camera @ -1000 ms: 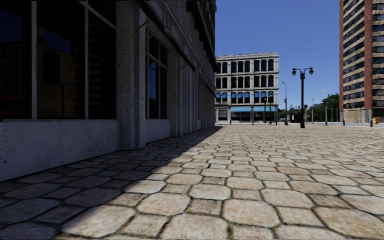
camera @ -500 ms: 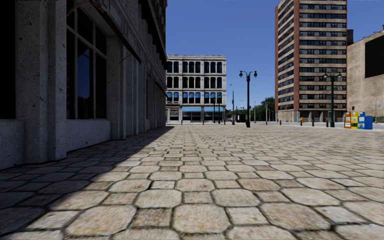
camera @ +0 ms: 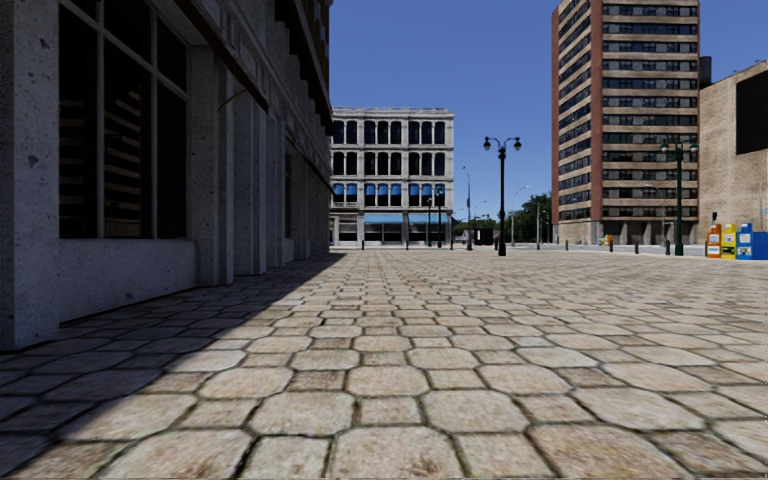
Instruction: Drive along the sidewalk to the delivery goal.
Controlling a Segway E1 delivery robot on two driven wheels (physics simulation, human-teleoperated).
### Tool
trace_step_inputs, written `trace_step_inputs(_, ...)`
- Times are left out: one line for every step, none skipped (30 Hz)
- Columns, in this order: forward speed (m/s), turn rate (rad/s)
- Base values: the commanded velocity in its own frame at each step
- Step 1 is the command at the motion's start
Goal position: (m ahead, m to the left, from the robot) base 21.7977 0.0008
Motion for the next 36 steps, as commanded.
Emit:
trace_step_inputs(2.0,0.0)
trace_step_inputs(2.0,0.0)
trace_step_inputs(2.0,0.0)
trace_step_inputs(2.0,0.0)
trace_step_inputs(2.0,0.0)
trace_step_inputs(2.0,0.0)
trace_step_inputs(2.0,0.0)
trace_step_inputs(2.0,0.0)
trace_step_inputs(2.0,0.0)
trace_step_inputs(2.0,0.0)
trace_step_inputs(2.0,0.0)
trace_step_inputs(2.0,0.0)
trace_step_inputs(2.0,0.0)
trace_step_inputs(2.0,0.0)
trace_step_inputs(2.0,0.0)
trace_step_inputs(2.0,0.0)
trace_step_inputs(2.0,0.0)
trace_step_inputs(2.0,0.0)
trace_step_inputs(2.0,0.0)
trace_step_inputs(2.0,0.0)
trace_step_inputs(2.0,0.0)
trace_step_inputs(2.0,0.0)
trace_step_inputs(2.0,0.0)
trace_step_inputs(2.0,0.0)
trace_step_inputs(2.0,0.0)
trace_step_inputs(2.0,0.0)
trace_step_inputs(2.0,0.0)
trace_step_inputs(2.0,0.0)
trace_step_inputs(2.0,0.0)
trace_step_inputs(2.0,0.0)
trace_step_inputs(2.0,0.0)
trace_step_inputs(2.0,0.0)
trace_step_inputs(2.0,0.0)
trace_step_inputs(2.0,0.0)
trace_step_inputs(2.0,0.0)
trace_step_inputs(2.0,0.0)
